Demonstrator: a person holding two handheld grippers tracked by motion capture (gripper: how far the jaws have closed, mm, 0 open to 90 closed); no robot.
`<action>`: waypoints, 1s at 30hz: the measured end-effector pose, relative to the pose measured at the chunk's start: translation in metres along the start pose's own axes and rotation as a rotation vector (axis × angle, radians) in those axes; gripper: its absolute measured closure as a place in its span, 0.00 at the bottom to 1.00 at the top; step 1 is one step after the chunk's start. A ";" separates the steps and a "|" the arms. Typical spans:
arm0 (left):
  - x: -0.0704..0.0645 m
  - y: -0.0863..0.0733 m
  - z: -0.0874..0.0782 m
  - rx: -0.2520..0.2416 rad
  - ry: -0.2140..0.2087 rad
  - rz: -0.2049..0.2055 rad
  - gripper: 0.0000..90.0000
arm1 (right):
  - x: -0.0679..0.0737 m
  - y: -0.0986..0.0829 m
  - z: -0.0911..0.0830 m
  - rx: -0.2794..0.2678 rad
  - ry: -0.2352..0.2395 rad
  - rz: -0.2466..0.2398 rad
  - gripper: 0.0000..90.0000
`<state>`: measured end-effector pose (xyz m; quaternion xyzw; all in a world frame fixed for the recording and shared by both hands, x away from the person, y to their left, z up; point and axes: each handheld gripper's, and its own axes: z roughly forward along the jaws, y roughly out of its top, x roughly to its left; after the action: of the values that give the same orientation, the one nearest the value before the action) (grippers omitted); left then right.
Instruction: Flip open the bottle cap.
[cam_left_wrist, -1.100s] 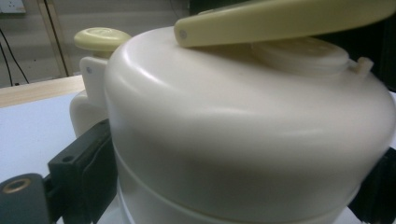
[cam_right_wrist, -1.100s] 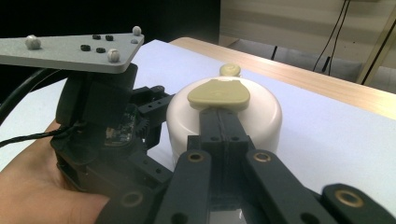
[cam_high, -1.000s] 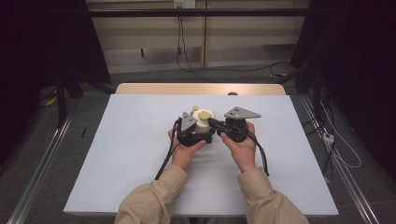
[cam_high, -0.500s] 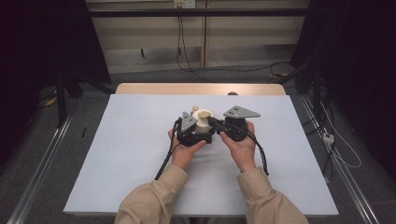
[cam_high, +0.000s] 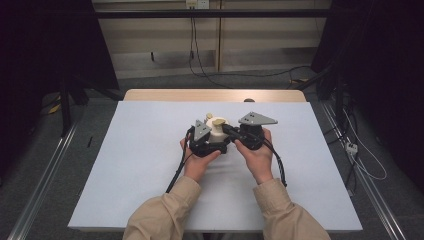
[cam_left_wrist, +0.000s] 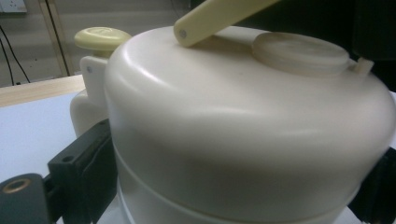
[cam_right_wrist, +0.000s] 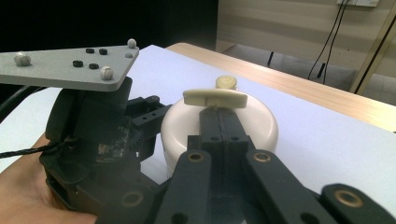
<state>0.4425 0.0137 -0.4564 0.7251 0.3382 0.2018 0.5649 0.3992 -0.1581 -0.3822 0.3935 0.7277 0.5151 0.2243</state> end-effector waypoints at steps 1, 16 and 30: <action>0.000 0.000 0.000 0.000 0.000 0.000 0.07 | 0.000 0.000 0.001 0.000 0.000 0.001 1.00; 0.000 0.000 0.000 0.003 0.000 0.003 0.07 | -0.001 0.003 0.005 -0.008 -0.001 -0.002 1.00; 0.001 0.000 0.000 0.004 -0.002 0.003 0.07 | -0.002 0.006 0.007 -0.017 0.001 -0.010 1.00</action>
<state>0.4427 0.0142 -0.4564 0.7269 0.3370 0.2015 0.5634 0.4077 -0.1550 -0.3796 0.3877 0.7253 0.5204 0.2298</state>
